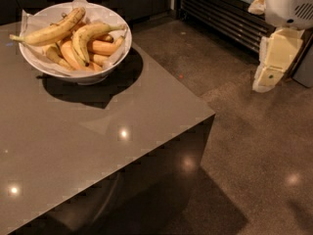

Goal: Pick banana from white bowl

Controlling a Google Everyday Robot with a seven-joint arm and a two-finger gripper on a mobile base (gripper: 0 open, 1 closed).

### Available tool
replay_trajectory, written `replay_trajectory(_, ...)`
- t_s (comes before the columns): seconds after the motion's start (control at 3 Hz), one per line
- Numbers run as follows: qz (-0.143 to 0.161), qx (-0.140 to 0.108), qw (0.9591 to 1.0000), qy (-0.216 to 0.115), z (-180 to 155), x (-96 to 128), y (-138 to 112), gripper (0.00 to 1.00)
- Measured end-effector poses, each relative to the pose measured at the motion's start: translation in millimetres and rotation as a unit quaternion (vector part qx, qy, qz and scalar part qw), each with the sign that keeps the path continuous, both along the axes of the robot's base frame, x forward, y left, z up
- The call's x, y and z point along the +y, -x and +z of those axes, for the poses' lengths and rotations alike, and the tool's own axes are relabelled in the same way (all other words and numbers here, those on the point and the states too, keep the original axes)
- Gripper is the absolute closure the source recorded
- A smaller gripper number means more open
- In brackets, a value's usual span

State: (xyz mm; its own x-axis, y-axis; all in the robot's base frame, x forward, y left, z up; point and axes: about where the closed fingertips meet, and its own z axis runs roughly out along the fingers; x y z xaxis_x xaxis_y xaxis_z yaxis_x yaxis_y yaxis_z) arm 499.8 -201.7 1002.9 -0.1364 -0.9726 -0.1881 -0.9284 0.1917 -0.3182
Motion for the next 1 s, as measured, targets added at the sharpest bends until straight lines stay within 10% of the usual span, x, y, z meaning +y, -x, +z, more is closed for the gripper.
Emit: replay_trajectory(1.0,0.089,-0.016,0.9956,0.024,7,46,-72,0.00)
